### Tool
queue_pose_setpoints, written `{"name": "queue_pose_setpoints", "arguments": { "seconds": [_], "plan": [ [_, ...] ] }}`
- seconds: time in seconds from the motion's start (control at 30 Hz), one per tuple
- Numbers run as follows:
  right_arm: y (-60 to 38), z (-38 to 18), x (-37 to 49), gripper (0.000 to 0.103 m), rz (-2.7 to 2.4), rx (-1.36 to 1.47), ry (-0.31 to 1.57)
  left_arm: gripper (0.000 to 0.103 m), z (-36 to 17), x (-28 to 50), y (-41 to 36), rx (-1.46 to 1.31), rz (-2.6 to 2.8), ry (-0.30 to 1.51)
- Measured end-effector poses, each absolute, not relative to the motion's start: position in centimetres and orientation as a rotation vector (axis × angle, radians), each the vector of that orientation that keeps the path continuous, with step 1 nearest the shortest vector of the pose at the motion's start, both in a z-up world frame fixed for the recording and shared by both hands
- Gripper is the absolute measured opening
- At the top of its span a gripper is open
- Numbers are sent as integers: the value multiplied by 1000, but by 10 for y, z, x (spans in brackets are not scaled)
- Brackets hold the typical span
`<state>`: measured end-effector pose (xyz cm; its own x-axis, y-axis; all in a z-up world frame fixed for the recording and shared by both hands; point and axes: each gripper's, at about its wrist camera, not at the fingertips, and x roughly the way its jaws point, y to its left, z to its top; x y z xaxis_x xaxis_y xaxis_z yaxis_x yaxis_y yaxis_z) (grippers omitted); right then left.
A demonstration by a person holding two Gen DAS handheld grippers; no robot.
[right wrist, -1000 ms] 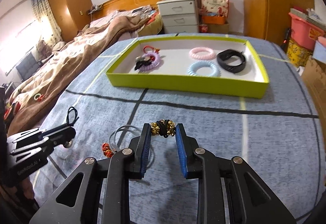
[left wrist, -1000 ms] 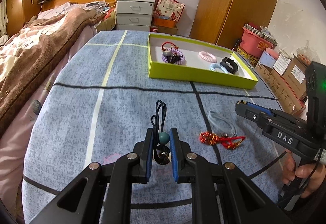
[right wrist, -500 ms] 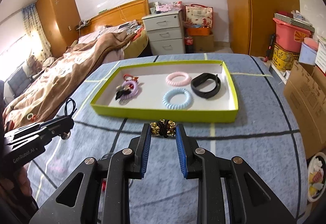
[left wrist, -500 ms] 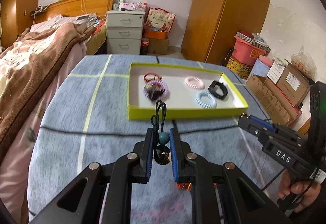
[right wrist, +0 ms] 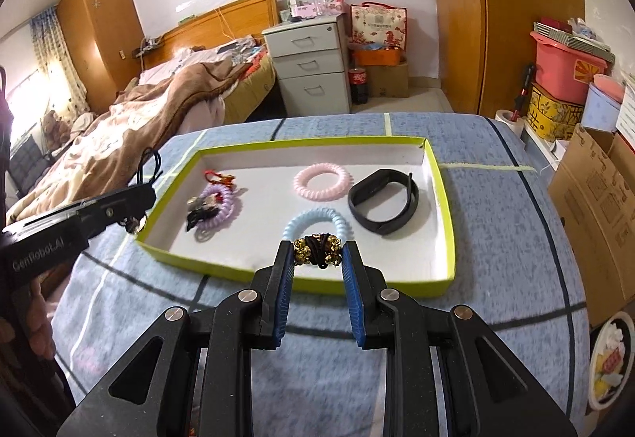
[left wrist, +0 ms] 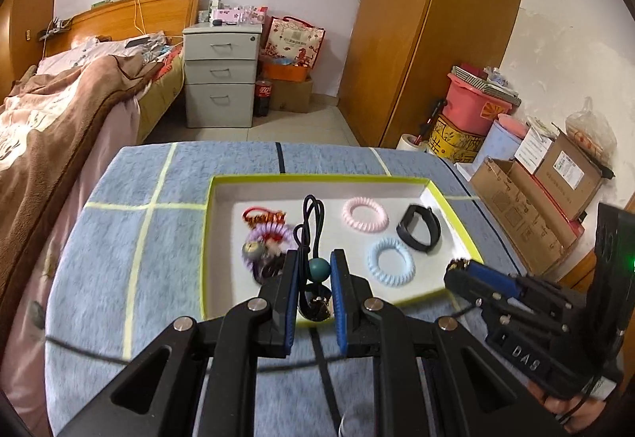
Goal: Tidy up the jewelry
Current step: 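Carry the gold charm in the right tool while the left carries the black cord tie to the tray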
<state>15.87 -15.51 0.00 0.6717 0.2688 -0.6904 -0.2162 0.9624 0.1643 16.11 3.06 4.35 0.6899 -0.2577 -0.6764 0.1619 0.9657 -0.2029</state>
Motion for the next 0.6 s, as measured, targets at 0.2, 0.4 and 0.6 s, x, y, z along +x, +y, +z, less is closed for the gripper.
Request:
{"name": "queue_pose_setpoints", "arguments": {
  "seconds": [0.2,0.4,0.6],
  "plan": [
    [-153,-6,177,26,277,41,811,16,37,187,23,-139,-245,791],
    [-150,-15,188,26,282,16,836,16,22,210,18,-146,-247,833],
    [-147,-23,194,26,280,1,859,16,9,222,10,-138,-241,869]
  ]
}}
